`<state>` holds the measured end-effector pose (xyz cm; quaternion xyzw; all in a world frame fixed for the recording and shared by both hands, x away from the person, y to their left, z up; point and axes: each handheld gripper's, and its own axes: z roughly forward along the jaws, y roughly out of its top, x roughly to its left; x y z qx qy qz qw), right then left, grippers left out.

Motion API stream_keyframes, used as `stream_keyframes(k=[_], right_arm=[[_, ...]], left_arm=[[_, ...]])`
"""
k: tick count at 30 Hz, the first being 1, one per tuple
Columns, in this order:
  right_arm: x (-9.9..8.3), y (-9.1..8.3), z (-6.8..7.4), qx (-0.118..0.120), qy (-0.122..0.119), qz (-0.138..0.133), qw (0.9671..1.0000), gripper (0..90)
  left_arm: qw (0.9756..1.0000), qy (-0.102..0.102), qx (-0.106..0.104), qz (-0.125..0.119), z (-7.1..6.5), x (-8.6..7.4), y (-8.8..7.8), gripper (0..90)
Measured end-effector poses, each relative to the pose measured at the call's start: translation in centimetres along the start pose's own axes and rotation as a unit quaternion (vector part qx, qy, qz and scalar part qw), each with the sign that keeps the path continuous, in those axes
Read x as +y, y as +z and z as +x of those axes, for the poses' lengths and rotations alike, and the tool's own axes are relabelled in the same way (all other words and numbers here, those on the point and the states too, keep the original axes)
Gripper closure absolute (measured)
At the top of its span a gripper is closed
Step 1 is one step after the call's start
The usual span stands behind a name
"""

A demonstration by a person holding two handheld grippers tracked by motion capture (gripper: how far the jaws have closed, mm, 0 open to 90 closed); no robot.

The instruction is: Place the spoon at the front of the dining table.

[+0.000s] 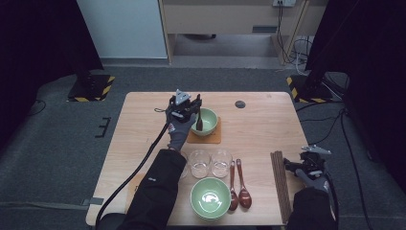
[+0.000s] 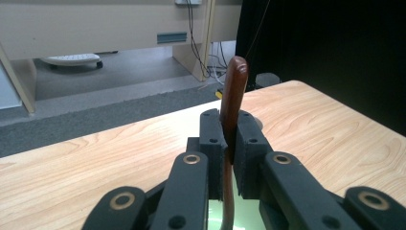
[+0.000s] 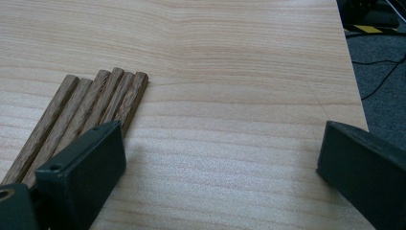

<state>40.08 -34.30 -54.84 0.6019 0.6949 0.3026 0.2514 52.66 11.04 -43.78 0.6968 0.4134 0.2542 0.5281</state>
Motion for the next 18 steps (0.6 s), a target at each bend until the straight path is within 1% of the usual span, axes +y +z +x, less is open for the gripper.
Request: stream_keyframes(k=[3,5,11,16,18], right_arm=[[0.0,0.0,0.0,0.000,0.000,0.000,1.0000,2.6],[0.0,0.0,0.0,0.000,0.000,0.000,1.0000,2.6],[0.0,0.0,0.0,0.000,0.000,0.000,1.0000,2.5],[0.0,0.0,0.0,0.000,0.000,0.000,1.0000,2.5],[0.0,0.0,0.0,0.000,0.001,0.000,1.0000,2.5]], left_arm=[[1.0000,-0.004,0.004,0.003,0.4,-0.3,-0.1,83.5],[0.9999,-0.011,0.005,0.001,0.8,-0.3,-0.2,83.4],[0.9998,-0.013,0.013,0.005,1.5,-0.4,-0.7,82.9],[0.9998,-0.004,0.019,0.010,1.6,-0.3,-0.8,82.3],[0.9996,0.001,0.027,0.013,1.7,-0.3,-0.9,81.8]])
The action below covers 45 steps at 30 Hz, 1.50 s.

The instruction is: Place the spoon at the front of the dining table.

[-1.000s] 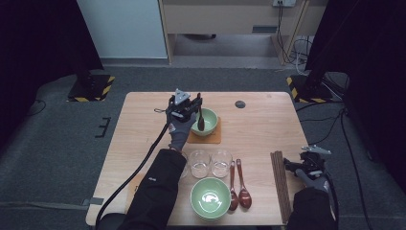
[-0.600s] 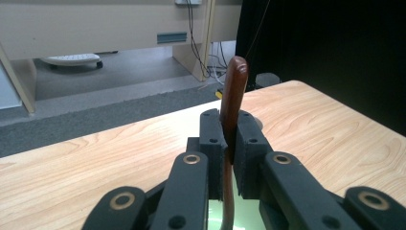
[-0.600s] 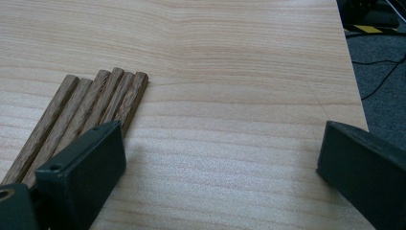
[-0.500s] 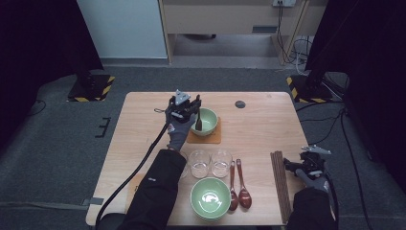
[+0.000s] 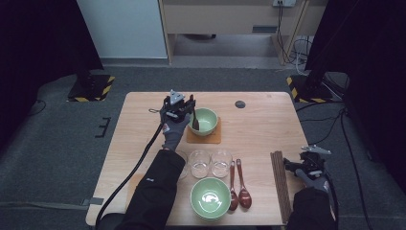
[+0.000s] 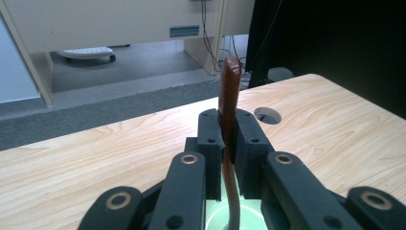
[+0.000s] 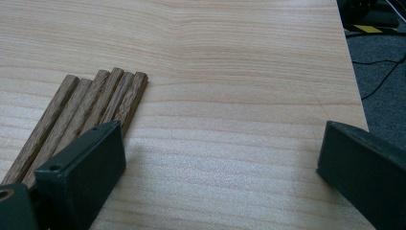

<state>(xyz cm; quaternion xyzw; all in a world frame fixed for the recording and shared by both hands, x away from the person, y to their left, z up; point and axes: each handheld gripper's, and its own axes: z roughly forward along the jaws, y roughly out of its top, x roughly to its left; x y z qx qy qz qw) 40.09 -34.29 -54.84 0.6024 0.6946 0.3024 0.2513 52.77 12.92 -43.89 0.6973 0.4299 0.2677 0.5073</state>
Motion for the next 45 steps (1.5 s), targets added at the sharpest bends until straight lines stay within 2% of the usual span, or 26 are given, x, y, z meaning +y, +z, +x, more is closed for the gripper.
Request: stream_keyframes(k=[12,20,29,36,45], right_arm=[[0.0,0.0,0.0,0.000,0.000,0.000,1.0000,2.5],[0.0,0.0,0.0,0.000,0.000,0.000,1.0000,2.5],[0.0,0.0,0.0,0.000,0.000,0.000,1.0000,2.5],[0.0,0.0,0.0,0.000,0.000,0.000,1.0000,2.5],[0.0,0.0,0.0,0.000,0.000,0.000,1.0000,2.5]], left_arm=[[0.9996,0.020,0.015,0.016,0.6,0.1,-0.3,78.9],[0.9995,0.011,0.020,0.020,1.8,-0.4,-0.9,76.9],[0.9988,0.030,0.025,0.031,2.0,-0.4,-1.2,74.5],[0.9987,0.020,0.029,0.036,3.0,-1.1,-1.6,71.9],[0.9975,0.029,0.040,0.050,3.4,-1.4,-1.9,67.2]])
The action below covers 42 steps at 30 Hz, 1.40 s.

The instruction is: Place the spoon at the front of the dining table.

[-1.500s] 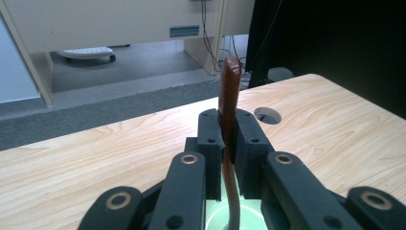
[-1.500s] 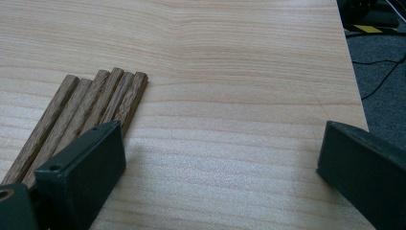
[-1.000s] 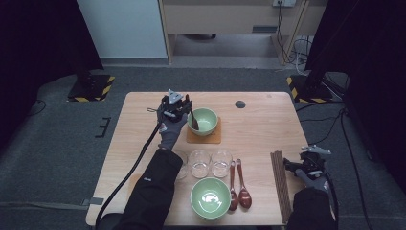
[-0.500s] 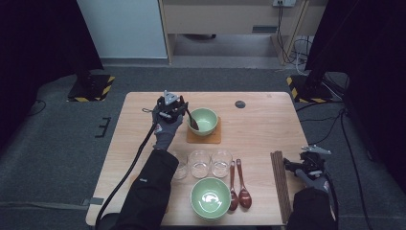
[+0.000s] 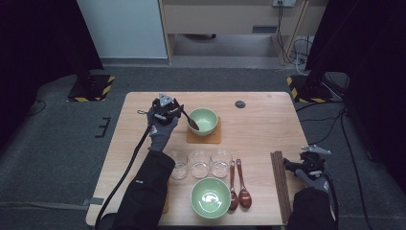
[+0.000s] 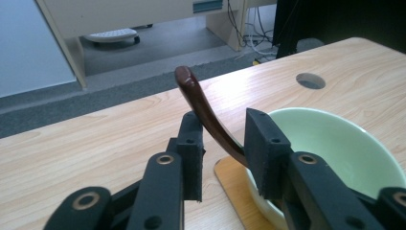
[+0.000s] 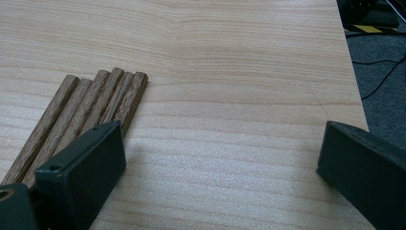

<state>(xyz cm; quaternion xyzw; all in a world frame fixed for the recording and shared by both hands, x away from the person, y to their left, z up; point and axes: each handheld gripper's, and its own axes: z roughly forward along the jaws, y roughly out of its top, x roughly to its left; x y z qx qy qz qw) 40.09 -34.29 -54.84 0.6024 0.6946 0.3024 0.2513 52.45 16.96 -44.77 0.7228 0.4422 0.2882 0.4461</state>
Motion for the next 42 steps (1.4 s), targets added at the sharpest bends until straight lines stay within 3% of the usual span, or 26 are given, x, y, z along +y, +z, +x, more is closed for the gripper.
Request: stream_keyframes(k=[14,24,42], right_arm=[[0.0,0.0,0.0,0.000,0.000,0.000,1.0000,2.5],[0.0,0.0,0.0,0.000,0.000,0.000,1.0000,2.5],[0.0,0.0,0.0,0.000,0.000,0.000,1.0000,2.3]], left_arm=[[0.9997,-0.001,0.000,0.024,0.7,-1.2,0.2,56.9],[0.9991,0.011,-0.004,0.040,0.3,-1.6,0.5,54.5],[0.9974,0.021,-0.028,0.063,-0.6,-2.4,1.3,50.4]])
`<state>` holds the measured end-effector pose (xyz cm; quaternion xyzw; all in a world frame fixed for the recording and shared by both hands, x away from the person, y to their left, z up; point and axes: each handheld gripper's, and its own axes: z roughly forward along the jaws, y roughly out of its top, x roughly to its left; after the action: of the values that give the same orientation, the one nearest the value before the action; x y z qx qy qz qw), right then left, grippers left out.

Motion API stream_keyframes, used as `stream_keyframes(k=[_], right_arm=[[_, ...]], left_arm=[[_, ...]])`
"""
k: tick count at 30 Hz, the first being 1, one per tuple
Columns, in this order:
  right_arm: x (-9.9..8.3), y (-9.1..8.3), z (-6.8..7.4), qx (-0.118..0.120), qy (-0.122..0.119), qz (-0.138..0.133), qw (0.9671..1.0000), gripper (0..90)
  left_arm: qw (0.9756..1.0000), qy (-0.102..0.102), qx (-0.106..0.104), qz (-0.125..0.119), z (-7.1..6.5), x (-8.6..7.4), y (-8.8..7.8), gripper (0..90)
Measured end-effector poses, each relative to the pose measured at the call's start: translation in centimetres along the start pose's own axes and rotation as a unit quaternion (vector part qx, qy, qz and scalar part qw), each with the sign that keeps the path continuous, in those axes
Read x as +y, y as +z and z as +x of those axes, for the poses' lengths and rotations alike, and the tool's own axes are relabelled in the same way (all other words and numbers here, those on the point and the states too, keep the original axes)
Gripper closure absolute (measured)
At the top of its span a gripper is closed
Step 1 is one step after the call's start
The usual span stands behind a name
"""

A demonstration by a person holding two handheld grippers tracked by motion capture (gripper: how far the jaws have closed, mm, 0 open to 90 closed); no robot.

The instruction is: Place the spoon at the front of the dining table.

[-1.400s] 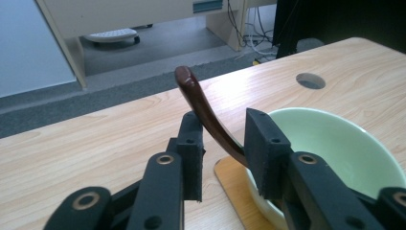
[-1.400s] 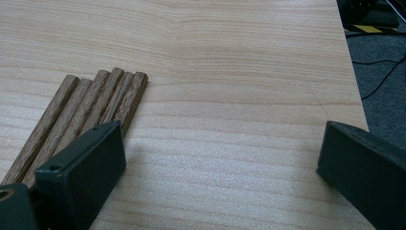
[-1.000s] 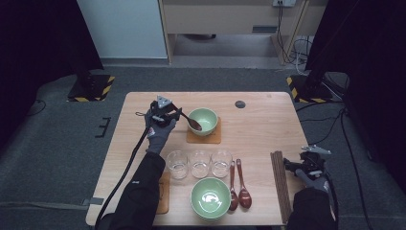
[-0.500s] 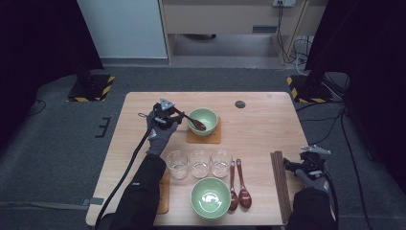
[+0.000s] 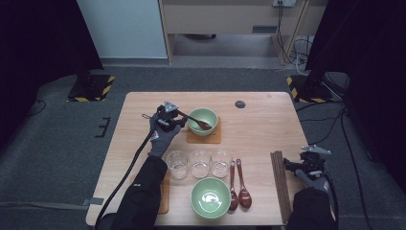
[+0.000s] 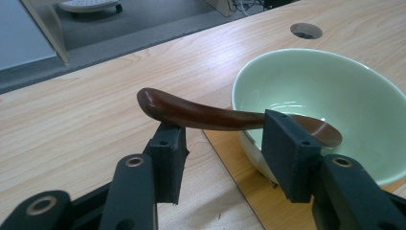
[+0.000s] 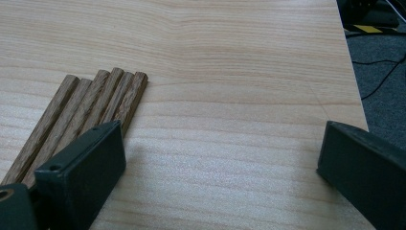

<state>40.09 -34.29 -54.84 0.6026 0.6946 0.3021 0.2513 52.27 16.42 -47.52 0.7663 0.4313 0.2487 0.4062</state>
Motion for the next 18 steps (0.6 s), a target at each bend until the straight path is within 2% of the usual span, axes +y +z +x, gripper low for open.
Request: stream_keyframes(k=[3,10,18], right_arm=[[0.0,0.0,0.0,-0.001,0.001,0.001,1.0000,1.7],[0.0,0.1,0.0,0.000,-0.001,0.003,1.0000,0.6],[0.0,0.1,0.0,-0.001,-0.001,0.003,1.0000,0.6]], left_arm=[[1.0000,0.003,-0.004,0.000,0.0,-0.1,-0.2,49.7],[0.9999,-0.005,-0.012,-0.005,0.2,-0.7,-0.9,49.3],[0.9996,-0.006,-0.023,-0.014,0.2,-1.3,-2.6,45.3]])
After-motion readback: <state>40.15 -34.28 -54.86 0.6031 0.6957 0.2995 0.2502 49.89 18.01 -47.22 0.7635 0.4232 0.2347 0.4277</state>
